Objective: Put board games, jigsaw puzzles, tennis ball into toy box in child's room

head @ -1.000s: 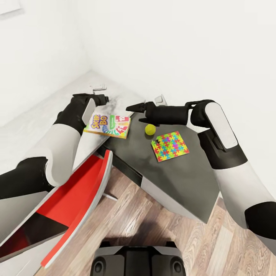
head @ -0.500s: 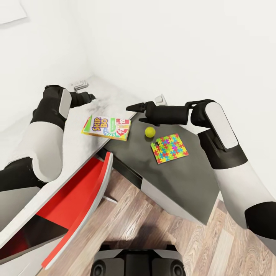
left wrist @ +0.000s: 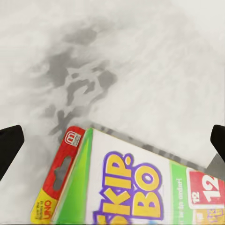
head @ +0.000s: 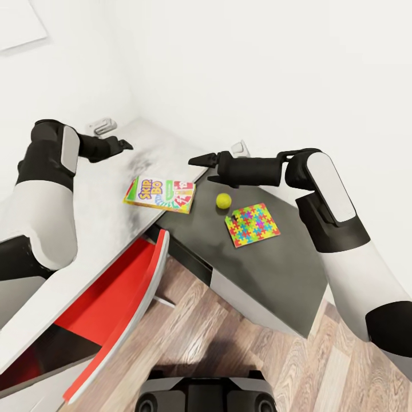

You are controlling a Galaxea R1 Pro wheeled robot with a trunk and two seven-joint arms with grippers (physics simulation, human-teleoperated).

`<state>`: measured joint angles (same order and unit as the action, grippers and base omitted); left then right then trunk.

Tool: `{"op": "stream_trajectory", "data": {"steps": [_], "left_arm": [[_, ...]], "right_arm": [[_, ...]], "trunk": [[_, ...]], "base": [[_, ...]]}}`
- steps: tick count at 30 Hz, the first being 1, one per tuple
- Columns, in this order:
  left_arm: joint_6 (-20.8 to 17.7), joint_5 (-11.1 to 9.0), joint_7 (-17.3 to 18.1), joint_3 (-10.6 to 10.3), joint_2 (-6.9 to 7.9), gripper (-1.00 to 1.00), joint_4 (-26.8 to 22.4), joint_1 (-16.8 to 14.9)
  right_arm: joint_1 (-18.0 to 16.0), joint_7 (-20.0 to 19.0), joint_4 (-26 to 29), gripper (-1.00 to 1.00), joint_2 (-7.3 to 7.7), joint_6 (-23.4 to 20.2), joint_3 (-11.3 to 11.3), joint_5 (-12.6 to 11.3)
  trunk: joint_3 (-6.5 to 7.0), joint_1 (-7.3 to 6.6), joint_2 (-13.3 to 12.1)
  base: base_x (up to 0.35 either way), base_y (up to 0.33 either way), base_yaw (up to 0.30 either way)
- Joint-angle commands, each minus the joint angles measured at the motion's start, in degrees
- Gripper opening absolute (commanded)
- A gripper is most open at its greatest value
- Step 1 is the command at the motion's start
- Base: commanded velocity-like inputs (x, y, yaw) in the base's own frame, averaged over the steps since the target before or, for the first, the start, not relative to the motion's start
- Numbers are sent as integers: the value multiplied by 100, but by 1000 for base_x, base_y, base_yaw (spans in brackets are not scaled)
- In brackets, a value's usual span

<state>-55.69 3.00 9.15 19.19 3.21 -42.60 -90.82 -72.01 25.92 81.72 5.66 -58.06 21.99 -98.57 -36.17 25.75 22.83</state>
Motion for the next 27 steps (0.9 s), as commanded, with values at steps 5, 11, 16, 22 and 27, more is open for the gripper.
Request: {"op": "stream_trajectory", "data": {"steps": [5,11,16,22,27], "left_arm": [[-292,26,97,17,87,100,-22,-6],[-393,24,118,7,136,100,-28,-1],[-418,25,127,6,220,100,-18,9],[-431,25,144,81,298,100,1,45],[-431,25,148,277,316,100,27,74]], "right_arm": [[-6,71,50,100,5,7,9,-53],[-4,79,72,100,-8,29,25,-47],[40,86,76,100,-13,50,26,-41],[81,92,106,100,-25,76,32,-40],[95,96,115,100,-30,90,33,-39]], "trunk": [[38,4,9],[93,4,9],[139,4,9],[194,4,9],[240,4,9]], "base": [[0,0,0],[0,0,0],[0,0,0],[-45,7,0],[-189,55,0]]}}
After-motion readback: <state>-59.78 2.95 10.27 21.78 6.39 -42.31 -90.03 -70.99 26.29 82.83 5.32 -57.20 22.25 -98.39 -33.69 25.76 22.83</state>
